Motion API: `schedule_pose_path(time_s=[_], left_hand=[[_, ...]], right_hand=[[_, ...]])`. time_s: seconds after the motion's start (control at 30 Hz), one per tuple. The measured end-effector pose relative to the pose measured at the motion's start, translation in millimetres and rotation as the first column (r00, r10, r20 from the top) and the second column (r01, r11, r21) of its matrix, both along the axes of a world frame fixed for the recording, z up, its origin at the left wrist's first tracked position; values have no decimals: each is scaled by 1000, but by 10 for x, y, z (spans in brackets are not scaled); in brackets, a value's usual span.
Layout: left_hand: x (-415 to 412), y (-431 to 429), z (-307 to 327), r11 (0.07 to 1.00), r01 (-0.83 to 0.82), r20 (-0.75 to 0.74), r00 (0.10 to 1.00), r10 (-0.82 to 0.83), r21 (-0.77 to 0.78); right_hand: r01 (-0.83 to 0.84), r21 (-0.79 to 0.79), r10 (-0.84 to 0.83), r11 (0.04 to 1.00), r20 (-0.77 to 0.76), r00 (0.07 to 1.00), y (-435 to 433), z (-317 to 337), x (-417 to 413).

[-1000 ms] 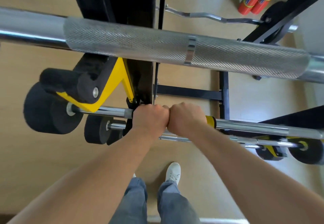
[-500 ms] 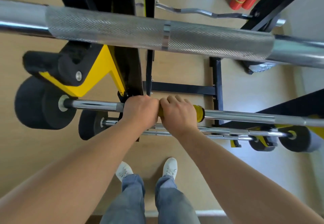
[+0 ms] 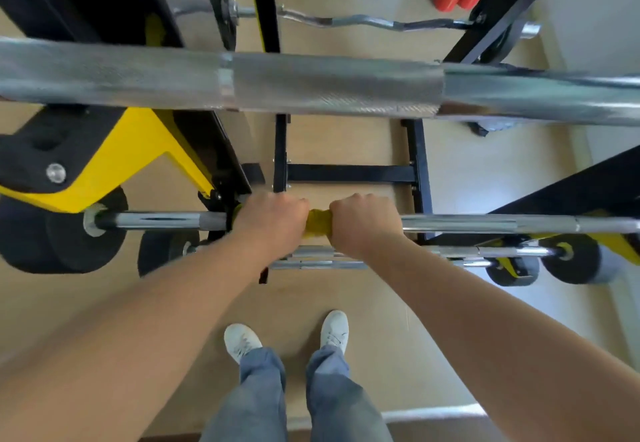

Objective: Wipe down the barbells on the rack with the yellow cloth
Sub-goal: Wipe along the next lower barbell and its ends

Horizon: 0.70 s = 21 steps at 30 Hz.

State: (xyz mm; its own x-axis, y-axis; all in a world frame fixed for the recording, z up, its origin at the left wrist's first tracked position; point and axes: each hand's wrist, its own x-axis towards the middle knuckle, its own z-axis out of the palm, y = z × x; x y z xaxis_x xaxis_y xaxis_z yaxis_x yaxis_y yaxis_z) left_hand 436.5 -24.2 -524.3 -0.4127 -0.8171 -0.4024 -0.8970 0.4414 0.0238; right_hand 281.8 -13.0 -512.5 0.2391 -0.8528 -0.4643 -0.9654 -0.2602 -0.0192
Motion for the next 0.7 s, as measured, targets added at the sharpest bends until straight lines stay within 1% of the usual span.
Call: schedule_pose_path(time_s=[0.07,0.1,0.13,0.17,0.2,0.27,0.33,0.37,0.43,0.5,0.57,0.63,0.7], left_hand=[[-3,-158,75,978,1,-2,1000,0,209],[-16,-225,91,959,0,5,1000,-2,282],[-25,-264,79,947,-7,11,1000,4,322],[-17,-260,70,946,-17,6,1000,16,323],[-1,-207,72,961,-29,-10,999,33,274],[60,20,41,998,-57,-81,995,59,26],[170,265,-24,979,-70,-157,987,39,-192],[245,366,-64,963,-84,-182,983,37,-257],[370,495,-116,943,-97,-174,984,43,-319],[378,513,-159,938,-108,-124,990,70,-330],[288,409,-137,947,-164,-98,985,142,-277],[195,233,-65,964,-218,-57,976,211,-150],[136,85,20,967,-254,-3,967,254,-10]], right_hand=[[-15,4,15,1000,13,1000,-15,10,-18],[-22,5,22,1000,9,1000,-32,17,-12],[-30,7,30,1000,7,1000,-51,25,-6],[-31,17,30,999,10,999,-69,35,-1],[-28,37,28,999,9,1000,-82,52,-1],[-34,70,34,997,1,999,-96,75,-9],[-36,100,37,994,-10,999,-127,91,-24],[-42,118,43,992,-9,999,-151,98,-33],[-66,158,65,985,12,998,-187,111,-49],[-79,196,77,977,17,997,-208,125,-79],[-85,201,81,976,32,996,-208,133,-118],[-99,151,94,984,37,995,-164,106,-157],[-129,50,127,990,34,991,-72,44,-208]])
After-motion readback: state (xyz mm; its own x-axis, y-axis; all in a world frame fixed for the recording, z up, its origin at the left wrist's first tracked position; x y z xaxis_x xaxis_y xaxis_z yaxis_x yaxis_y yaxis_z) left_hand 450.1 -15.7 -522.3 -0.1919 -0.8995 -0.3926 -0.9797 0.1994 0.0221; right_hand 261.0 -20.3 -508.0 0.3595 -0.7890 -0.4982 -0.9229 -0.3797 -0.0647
